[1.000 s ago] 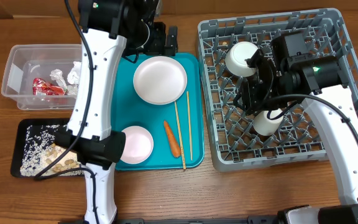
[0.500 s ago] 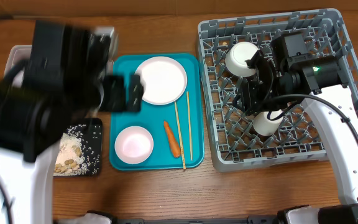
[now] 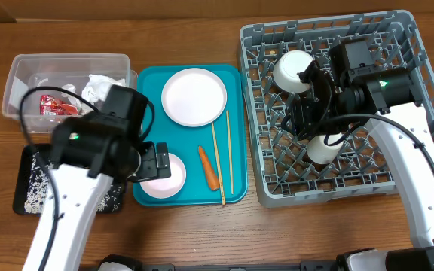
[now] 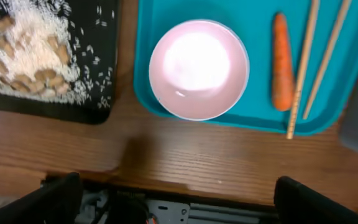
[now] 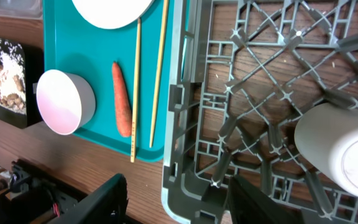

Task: Sort waste into correct bins and load items into the dishwasher
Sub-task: 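Grasp the rim of the small pink bowl on the teal tray with the left gripper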

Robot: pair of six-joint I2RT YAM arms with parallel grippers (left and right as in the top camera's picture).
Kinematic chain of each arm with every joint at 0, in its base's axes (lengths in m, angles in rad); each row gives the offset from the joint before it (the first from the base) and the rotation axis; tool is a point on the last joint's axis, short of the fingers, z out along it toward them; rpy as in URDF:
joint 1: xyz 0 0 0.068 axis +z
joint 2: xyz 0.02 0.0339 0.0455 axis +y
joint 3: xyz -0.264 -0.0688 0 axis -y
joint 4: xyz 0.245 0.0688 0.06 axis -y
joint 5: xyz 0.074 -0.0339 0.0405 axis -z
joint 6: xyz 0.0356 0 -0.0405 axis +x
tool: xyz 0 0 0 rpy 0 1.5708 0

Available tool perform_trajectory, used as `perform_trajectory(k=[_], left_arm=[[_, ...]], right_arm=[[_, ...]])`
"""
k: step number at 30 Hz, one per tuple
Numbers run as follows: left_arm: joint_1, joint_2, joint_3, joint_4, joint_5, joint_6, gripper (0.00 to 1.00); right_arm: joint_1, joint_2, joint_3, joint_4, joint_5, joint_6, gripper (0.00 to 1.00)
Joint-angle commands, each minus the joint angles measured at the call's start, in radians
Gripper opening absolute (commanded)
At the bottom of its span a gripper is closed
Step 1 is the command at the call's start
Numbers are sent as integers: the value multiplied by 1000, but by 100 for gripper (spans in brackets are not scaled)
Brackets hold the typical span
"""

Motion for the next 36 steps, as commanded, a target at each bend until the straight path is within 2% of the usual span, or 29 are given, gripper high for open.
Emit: perform_trajectory(k=[1, 7, 17, 26, 31, 36], left_arm=[[34, 7, -119, 83, -32, -61, 100], [109, 9, -241, 178, -29, -40, 100], [135, 9, -280, 260, -45, 38, 97], [135, 10, -399, 417, -34, 46, 89], [135, 10, -442, 512, -35, 57, 79], [135, 10, -533, 653, -37, 57, 79]], right_arm=[[-2, -3, 11, 2, -12, 1, 56], [-2, -3, 11, 1, -12, 1, 59], [-2, -3, 11, -12, -12, 1, 60], [-2, -3, 11, -12, -12, 1, 60], [-2, -3, 11, -5, -12, 1, 61], [-2, -3, 11, -5, -12, 1, 61]])
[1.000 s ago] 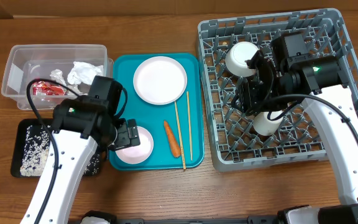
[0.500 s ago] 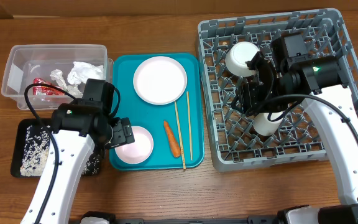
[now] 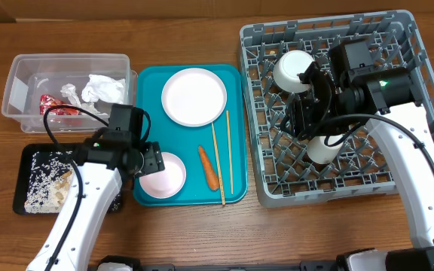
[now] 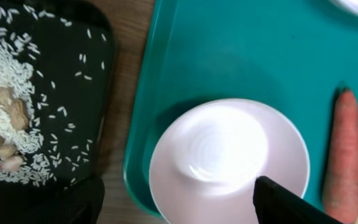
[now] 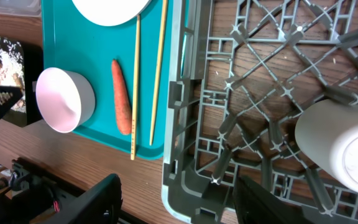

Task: Sort waste into correct bins and load items into the dishwasher
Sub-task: 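Grasp the rim of the small pink bowl on the teal tray with the left gripper, then lift the pink bowl with the left gripper toward the right gripper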

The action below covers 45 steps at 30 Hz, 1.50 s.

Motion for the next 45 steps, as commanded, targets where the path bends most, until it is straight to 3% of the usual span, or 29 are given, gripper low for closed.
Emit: perform_trajectory(k=[1, 8, 18, 23, 27, 36, 45], left_arm=[[6, -2, -83, 82, -9, 12, 80], [6, -1, -170, 178, -8, 12, 83], [4, -1, -250, 275, 52, 12, 78], [4, -1, -255, 297, 84, 12, 57], [4, -1, -255, 291, 85, 12, 48], [4, -1, -254, 289, 84, 11, 41], [4, -1, -255, 278, 84, 11, 40]], right_arm=[[-2, -3, 11, 5, -12, 1, 61], [-2, -3, 11, 5, -13, 1, 61], [-2, -3, 11, 23, -13, 1, 61], [-2, -3, 11, 24, -13, 1, 61], [-2, -3, 11, 23, -13, 1, 61], [-2, -3, 11, 23, -13, 1, 66], [-2, -3, 11, 31, -13, 1, 69]])
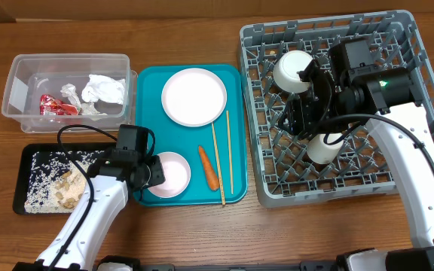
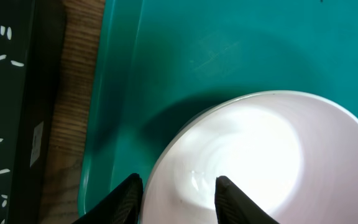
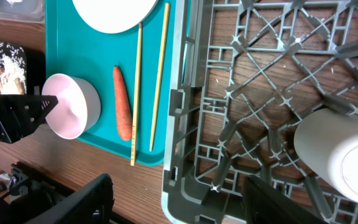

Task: Sort waste into correct bins and load items into the dishwasher
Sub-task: 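Lift the pink bowl with the left gripper toward the right gripper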

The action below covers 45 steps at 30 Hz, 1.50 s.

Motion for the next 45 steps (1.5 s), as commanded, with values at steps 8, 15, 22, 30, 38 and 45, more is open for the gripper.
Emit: perform_trajectory(k=[8, 15, 22, 30, 38, 45], left_arm=[[4, -2, -7, -61, 14, 8, 39], [4, -2, -7, -83, 11, 8, 35], [5, -2, -7, -98, 11, 8, 17], [5, -2, -7, -98, 11, 8, 7], [5, -3, 4, -108, 3, 8, 4], [5, -3, 205, -257, -39, 8, 4]], right_arm=[[-2, -3, 11, 5, -12, 1, 70], [-2, -3, 11, 4, -12, 1, 71], [-2, -3, 11, -8, 10, 1, 75], [-2, -3, 11, -23, 29, 1, 78], [-2, -3, 11, -23, 29, 1, 84], [-2, -3, 11, -4, 23, 2, 84]])
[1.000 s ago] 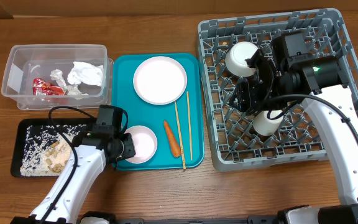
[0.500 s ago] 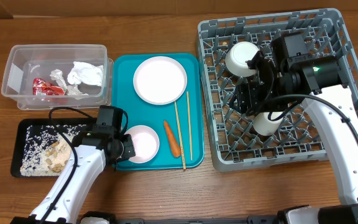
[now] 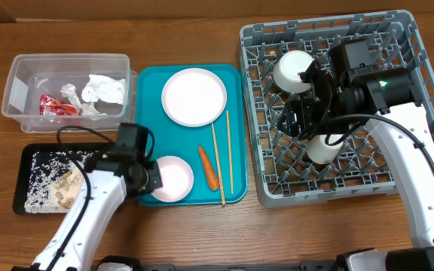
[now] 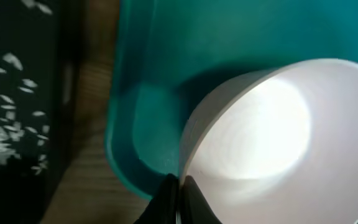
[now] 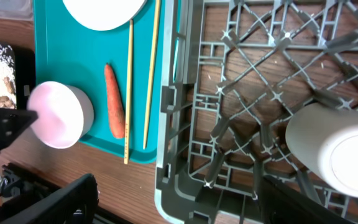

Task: Sort waste into correct bins and load items into the dishwasher
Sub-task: 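Lift the pink bowl with the left gripper toward the right gripper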

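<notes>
A pale pink bowl [image 3: 175, 179] sits at the near left corner of the teal tray [image 3: 149, 83]. My left gripper [image 3: 148, 181] is shut on its left rim. In the left wrist view the fingers [image 4: 166, 194] pinch the rim of the bowl [image 4: 272, 137], which looks tipped. A white plate [image 3: 194, 96], a carrot [image 3: 208, 167] and two chopsticks [image 3: 228, 150] also lie on the tray. My right gripper [image 5: 179, 196] hangs open over the grey dish rack [image 3: 405, 177], which holds two white cups [image 3: 292, 69] [image 3: 326, 149].
A black tray [image 3: 29, 188] with rice and peanuts lies left of the teal tray. Behind it stands a clear bin [image 3: 21, 71] holding wrappers and crumpled paper. The rack's upright tines rise under my right gripper. The table's front edge runs close below the trays.
My left fingers stood open on either side of the bowl's left rim; now they are shut on it, and the bowl has tipped and shifted slightly right. The right arm has barely moved.
My left gripper hung open high over the pink bowl. It was then lower and closer to the bowl, then astride its left rim, still open. Now it grips the rim. The right gripper stayed open over the rack throughout.
</notes>
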Robot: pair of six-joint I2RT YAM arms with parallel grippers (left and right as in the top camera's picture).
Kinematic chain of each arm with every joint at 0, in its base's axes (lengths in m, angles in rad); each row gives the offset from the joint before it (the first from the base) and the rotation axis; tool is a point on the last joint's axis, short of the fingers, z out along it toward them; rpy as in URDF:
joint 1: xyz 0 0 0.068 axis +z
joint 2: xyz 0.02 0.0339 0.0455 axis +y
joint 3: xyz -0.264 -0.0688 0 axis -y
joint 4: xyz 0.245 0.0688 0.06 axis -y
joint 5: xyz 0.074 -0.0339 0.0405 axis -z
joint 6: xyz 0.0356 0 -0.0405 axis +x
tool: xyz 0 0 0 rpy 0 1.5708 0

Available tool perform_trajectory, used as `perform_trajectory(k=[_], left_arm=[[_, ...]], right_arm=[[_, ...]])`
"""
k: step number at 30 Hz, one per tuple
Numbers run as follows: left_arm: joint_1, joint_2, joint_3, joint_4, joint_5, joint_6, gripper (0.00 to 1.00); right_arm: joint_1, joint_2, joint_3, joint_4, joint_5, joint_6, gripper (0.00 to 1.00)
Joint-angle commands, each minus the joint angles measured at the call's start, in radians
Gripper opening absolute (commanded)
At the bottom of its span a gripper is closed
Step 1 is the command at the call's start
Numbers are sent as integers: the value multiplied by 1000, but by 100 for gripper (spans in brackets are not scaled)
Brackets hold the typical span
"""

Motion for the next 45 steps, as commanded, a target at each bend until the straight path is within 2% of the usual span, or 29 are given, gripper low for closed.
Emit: perform_trajectory(k=[1, 4, 6, 11, 15, 17, 21, 28, 33, 42, 45], left_arm=[[5, -3, 214, -80, -40, 8, 5], [3, -3, 356, -163, -31, 8, 4], [3, -3, 452, -223, 0, 8, 4], [3, -3, 580, -287, 122, 8, 4], [3, -2, 592, -291, 204, 8, 4], [-2, -2, 592, -298, 213, 8, 4], [-13, -2, 592, -298, 216, 8, 4], [-30, -2, 592, -320, 216, 8, 4], [-40, -2, 592, -320, 235, 8, 4], [-42, -2, 592, -320, 320, 8, 4], [-42, -2, 592, -322, 332, 8, 4]], right_arm=[[-2, -3, 11, 19, -24, 1, 84], [-2, -3, 11, 39, -98, 2, 83], [-2, -3, 11, 52, -157, 3, 78], [29, -3, 11, 94, -193, 44, 73], [109, -3, 11, 154, -193, 80, 73], [160, -3, 11, 189, -188, 99, 73], [243, -2, 11, 242, -143, 117, 66], [366, 10, 10, 327, -20, 208, 65], [436, 14, 7, 370, 64, 208, 60], [478, 26, 4, 371, 109, 208, 55], [478, 38, 4, 371, 108, 208, 50]])
